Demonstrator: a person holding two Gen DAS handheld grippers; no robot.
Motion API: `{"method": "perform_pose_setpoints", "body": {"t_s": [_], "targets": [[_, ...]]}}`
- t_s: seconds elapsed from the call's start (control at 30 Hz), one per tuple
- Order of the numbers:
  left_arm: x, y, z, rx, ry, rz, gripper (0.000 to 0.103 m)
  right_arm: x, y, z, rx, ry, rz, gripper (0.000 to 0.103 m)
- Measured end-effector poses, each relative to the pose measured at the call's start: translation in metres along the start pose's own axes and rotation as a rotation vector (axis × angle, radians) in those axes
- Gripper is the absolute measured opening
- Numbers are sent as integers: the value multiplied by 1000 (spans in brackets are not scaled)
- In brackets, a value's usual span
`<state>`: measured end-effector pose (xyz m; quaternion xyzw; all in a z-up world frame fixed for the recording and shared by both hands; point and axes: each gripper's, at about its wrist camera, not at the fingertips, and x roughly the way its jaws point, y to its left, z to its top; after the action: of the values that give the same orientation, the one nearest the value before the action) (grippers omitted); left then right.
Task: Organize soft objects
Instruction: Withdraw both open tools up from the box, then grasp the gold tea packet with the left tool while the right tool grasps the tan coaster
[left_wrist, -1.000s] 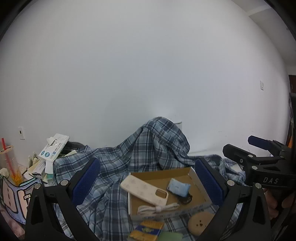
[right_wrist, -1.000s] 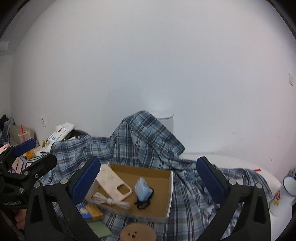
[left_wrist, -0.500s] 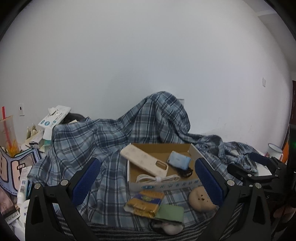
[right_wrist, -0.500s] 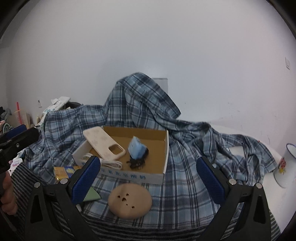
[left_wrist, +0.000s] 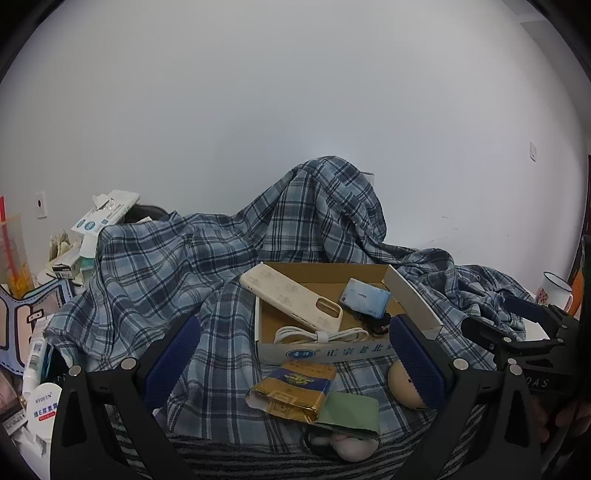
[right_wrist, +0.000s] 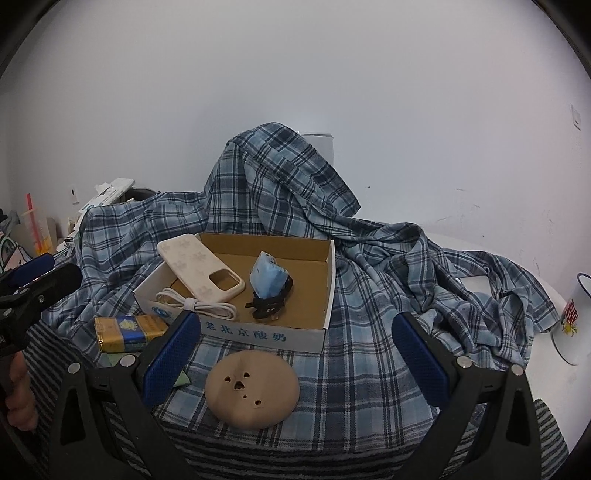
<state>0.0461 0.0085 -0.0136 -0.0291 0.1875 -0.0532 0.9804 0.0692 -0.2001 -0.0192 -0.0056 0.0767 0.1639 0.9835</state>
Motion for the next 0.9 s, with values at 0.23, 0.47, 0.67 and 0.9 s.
{"method": "perform_pose_setpoints", "body": {"t_s": [0.23, 0.47, 0.67, 0.9], "targets": [[3, -1, 0, 7, 17, -20, 103, 4, 1, -1, -1, 21, -1, 103], [20, 0, 6, 108, 150, -124, 93, 9, -3, -2, 17, 45, 21, 103], [55, 10, 0, 202, 325, -174, 81, 15, 1, -4, -4, 79, 55, 103], [75, 14, -14, 169, 438, -241, 77, 21, 6, -6, -30, 106, 71, 103]]}}
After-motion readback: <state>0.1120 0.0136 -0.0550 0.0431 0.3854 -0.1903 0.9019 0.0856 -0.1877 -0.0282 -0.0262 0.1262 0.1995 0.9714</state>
